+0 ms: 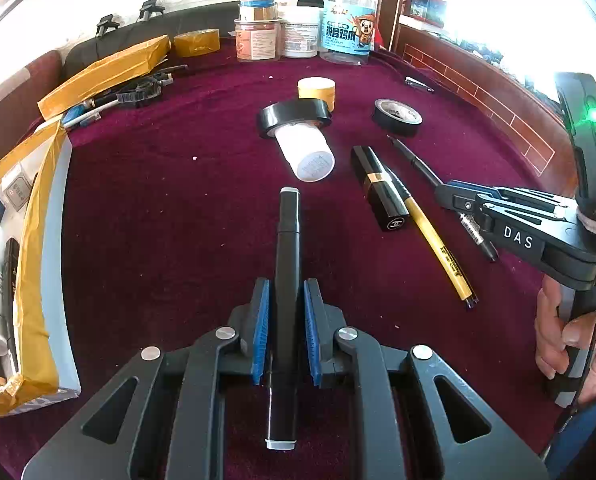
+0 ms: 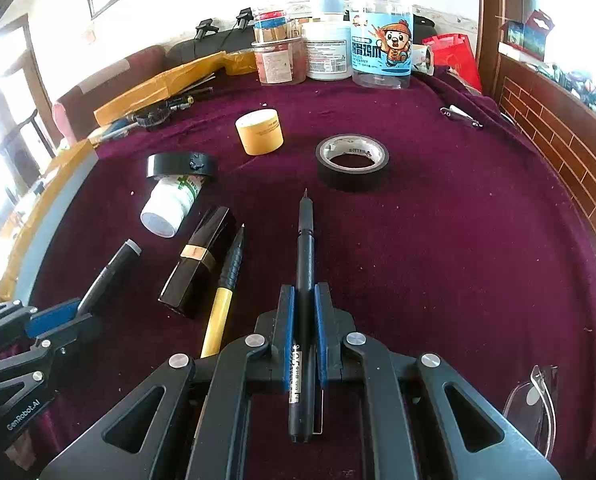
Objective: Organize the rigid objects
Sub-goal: 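Lift the black marker and black pen above the carpet with both grippers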
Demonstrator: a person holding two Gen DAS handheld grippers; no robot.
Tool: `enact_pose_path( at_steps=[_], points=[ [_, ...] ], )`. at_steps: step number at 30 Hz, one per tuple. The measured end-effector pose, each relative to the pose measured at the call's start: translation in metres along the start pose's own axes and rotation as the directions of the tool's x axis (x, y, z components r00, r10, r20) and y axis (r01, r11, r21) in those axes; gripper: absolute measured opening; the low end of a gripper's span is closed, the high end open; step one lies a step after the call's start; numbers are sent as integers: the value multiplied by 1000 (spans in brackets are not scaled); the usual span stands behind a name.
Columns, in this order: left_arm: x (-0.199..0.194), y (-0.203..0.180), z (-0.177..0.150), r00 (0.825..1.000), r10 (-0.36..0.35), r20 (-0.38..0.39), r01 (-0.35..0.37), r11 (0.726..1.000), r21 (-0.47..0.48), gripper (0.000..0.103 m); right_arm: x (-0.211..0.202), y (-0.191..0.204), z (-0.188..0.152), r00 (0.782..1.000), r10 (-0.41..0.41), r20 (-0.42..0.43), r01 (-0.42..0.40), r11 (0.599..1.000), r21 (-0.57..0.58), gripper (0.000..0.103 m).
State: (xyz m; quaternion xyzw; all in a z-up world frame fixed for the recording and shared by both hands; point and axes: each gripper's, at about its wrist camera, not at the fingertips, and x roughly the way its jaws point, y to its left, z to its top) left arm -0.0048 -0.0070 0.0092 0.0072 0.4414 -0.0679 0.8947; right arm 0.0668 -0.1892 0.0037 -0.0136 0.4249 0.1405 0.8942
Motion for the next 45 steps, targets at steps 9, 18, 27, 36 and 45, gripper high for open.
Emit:
enact_pose_path(
  at_steps=[9, 18, 27, 36, 45],
  points=[
    [0, -6, 0, 1000, 19, -1, -18, 999, 26, 17, 0, -1, 0, 1000, 7, 2, -7, 1000, 8, 8],
    [-3, -6, -2, 1000, 26, 7, -26, 1000, 16, 14, -14, -9, -1, 997, 6, 72, -9, 999, 50, 8],
    [-4, -2, -3, 999, 30, 11, -29, 1000, -3, 12, -36, 6, 1, 979, 38, 199, -35, 999, -20, 8],
    [-3, -1, -3, 1000, 26, 11, -26, 1000, -6, 12, -31, 5, 3, 981, 35, 190, -34, 999, -10, 8],
    [-6, 5, -5, 1000, 2, 23, -2, 999, -38, 12, -33, 5, 2, 978, 36, 205, -35, 999, -8, 8]
  ],
)
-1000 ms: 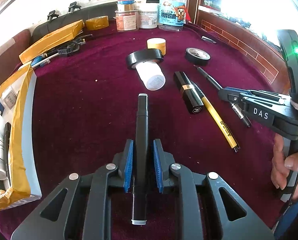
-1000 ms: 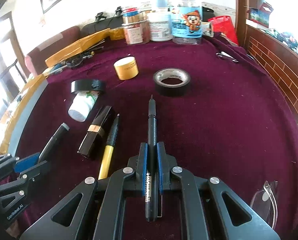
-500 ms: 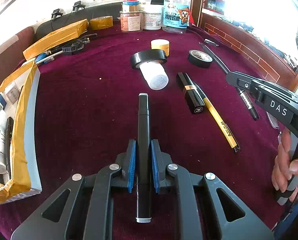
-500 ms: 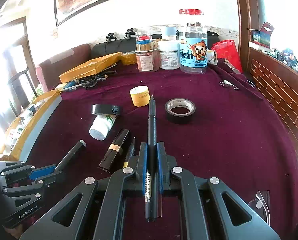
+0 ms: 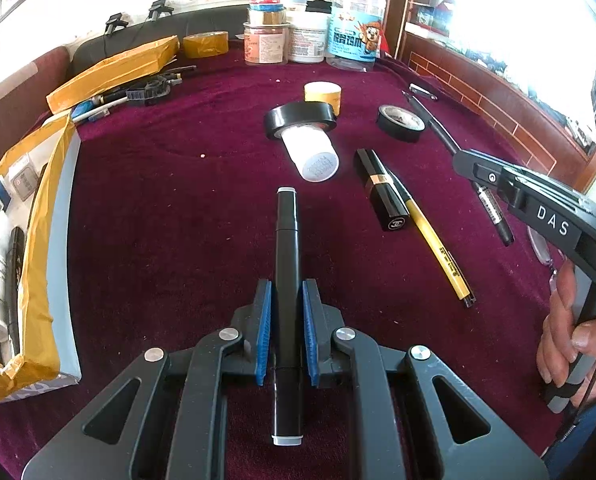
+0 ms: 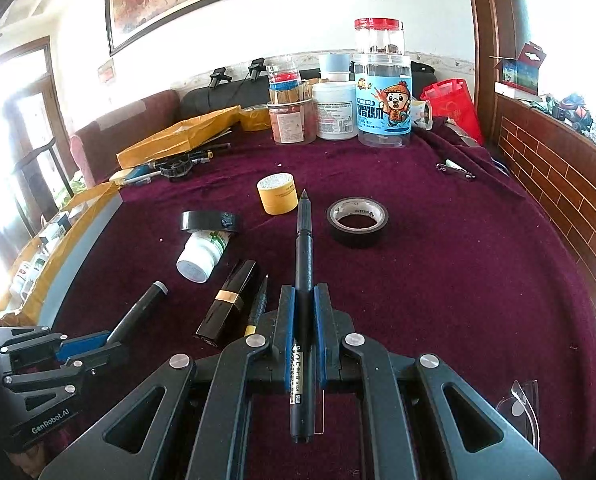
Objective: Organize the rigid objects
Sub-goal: 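Lift the black marker and black pen above the carpet with both grippers, then carry the marker and pen into the tray and open both grippers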
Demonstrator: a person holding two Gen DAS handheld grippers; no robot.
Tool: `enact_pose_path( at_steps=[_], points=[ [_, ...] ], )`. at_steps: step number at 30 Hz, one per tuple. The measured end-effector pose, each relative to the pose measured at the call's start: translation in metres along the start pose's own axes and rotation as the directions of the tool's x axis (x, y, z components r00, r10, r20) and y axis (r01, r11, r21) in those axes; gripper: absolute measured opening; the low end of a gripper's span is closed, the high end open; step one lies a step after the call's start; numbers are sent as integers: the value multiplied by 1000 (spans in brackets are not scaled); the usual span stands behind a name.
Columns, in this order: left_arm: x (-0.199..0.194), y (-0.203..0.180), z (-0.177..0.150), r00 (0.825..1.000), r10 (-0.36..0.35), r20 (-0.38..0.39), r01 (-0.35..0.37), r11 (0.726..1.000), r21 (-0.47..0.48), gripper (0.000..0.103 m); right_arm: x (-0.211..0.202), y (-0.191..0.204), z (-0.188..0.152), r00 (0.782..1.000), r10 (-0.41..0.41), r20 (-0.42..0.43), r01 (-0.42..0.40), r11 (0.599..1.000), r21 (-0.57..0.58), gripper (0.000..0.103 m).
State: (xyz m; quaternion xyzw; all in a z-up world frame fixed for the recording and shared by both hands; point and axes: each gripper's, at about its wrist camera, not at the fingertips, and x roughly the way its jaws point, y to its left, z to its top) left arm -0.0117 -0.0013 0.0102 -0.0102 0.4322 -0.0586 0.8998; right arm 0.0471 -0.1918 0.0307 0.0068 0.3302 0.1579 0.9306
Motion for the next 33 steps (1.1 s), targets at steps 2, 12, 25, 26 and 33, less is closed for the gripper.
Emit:
enact_pose_path(
  at_steps=[2, 12, 25, 26, 33],
  points=[
    [-1, 4, 0, 1000, -10, 9, 11, 1000, -18, 12, -1, 0, 0, 1000, 2, 3, -2, 1000, 1, 8],
    [-23, 11, -3, 993, -33, 114, 38, 998, -45, 12, -3, -2, 0, 1000, 10, 8, -10, 1000, 13, 8],
    [-89, 70, -4, 957, -32, 287, 76, 987, -144, 12, -26, 9, -5, 992, 120, 37, -124, 981, 151, 8],
    [-92, 77, -5, 955, -29, 295, 79, 984, -157, 12, -28, 19, -4, 991, 133, 35, -136, 980, 143, 8],
    [-108, 131, -18, 943, 28, 332, 63, 963, -261, 12, -32, 100, 2, 975, 222, -7, -222, 975, 22, 8]
  ],
)
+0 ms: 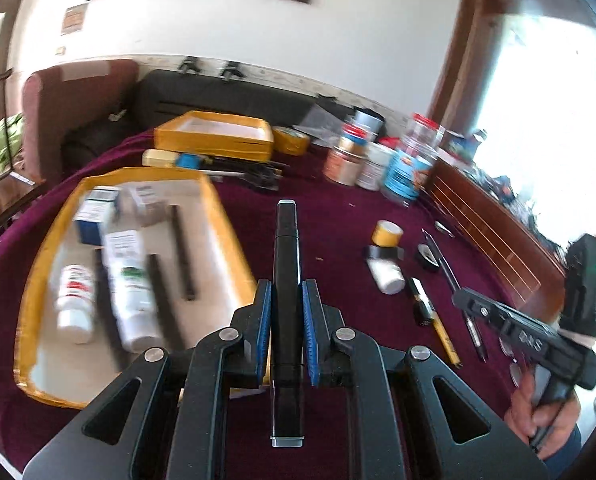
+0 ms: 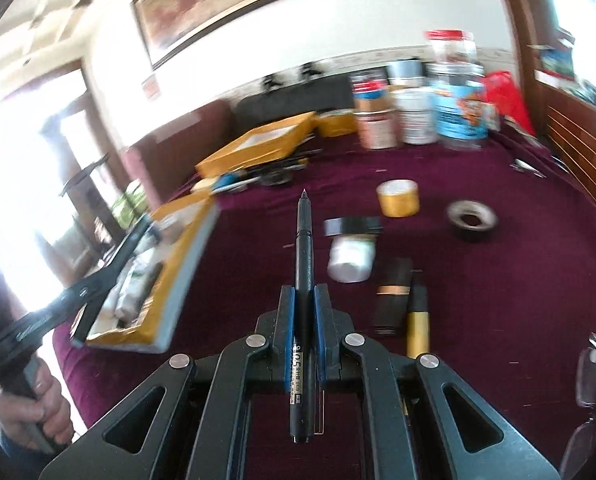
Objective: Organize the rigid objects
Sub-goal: 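Carry the marker and pen into the tray and open both grippers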
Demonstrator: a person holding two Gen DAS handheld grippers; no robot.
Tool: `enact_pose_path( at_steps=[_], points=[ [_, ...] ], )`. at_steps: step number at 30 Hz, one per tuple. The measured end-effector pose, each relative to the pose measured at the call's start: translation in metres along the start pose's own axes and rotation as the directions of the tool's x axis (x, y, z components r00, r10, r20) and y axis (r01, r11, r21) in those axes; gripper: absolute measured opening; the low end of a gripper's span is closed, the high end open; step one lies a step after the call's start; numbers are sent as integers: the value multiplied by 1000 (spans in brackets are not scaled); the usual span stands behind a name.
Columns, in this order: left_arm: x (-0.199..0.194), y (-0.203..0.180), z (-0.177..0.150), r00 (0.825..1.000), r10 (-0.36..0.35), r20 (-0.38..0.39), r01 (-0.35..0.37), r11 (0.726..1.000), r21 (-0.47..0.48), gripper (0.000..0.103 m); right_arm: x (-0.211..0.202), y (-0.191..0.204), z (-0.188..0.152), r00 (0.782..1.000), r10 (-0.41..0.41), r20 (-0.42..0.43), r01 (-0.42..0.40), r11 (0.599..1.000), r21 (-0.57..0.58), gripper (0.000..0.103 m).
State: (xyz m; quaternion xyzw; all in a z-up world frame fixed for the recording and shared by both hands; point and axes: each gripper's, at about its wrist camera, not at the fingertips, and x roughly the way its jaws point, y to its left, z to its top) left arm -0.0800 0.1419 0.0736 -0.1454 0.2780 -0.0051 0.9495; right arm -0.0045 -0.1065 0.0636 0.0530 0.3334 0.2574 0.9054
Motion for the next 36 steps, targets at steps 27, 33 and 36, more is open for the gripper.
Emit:
enact_pose_path(
  at_steps=[27, 33, 36],
  points=[
    [11, 124, -7, 995, 95, -31, -100, 960, -260, 13, 135, 184, 13, 959, 34, -282, -97, 973, -211, 8],
    [20, 125, -9, 994, 98, -53, -109, 960, -257, 12, 155, 189, 7, 949, 8, -314, -79, 973, -215, 8],
    [22, 124, -10, 993, 104, -56, -115, 960, -254, 13, 159, 188, 3, 946, 9, -325, -80, 975, -208, 8]
  ],
)
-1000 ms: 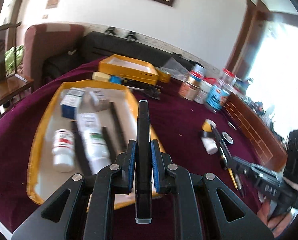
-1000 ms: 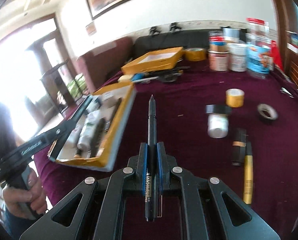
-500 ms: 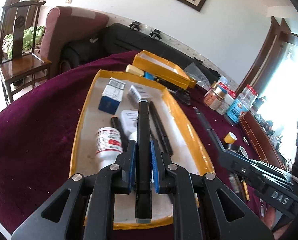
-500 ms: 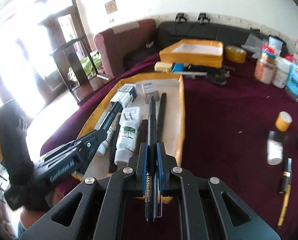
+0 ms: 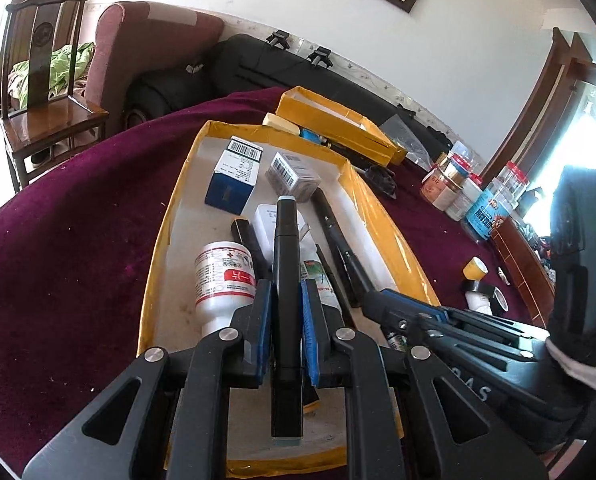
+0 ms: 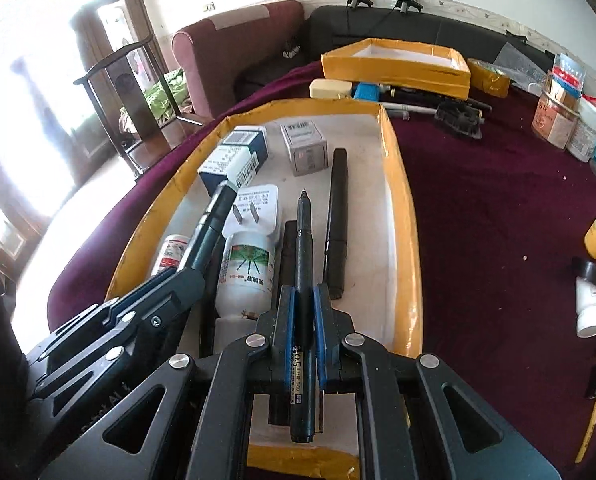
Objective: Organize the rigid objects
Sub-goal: 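Carry the marker and pen into the tray and open both grippers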
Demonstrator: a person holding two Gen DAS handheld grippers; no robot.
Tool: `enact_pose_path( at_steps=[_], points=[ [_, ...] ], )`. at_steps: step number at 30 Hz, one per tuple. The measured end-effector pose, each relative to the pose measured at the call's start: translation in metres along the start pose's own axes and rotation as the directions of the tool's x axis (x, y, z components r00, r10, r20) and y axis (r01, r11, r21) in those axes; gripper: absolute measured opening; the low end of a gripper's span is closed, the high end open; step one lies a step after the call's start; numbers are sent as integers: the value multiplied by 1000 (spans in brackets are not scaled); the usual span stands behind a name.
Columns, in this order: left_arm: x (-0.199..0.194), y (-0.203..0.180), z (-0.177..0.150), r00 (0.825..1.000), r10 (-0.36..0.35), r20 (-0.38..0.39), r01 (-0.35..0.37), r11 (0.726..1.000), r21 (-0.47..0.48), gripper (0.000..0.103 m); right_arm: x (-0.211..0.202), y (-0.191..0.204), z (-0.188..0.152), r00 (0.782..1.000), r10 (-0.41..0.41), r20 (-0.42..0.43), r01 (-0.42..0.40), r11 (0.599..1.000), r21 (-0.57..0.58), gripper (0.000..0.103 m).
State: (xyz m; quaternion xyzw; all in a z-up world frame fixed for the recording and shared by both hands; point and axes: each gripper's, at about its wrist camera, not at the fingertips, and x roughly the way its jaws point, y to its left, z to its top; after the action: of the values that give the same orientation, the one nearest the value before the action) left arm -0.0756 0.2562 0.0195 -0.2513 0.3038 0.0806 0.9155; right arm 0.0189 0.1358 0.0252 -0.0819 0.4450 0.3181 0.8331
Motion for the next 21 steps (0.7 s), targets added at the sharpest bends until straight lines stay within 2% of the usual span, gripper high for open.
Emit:
enact_pose_path(
  at_steps=[12, 21],
  points=[
    [1, -3, -3, 1000, 23, 4, -23, 999, 26, 13, 0, 6, -6, 1000, 20, 13, -19, 999, -30, 9],
    [-5, 1, -1, 1000, -13, 9, 13, 1000, -4, 14, -22, 0, -11, 995, 73, 66, -72, 997, -9, 9]
  ],
)
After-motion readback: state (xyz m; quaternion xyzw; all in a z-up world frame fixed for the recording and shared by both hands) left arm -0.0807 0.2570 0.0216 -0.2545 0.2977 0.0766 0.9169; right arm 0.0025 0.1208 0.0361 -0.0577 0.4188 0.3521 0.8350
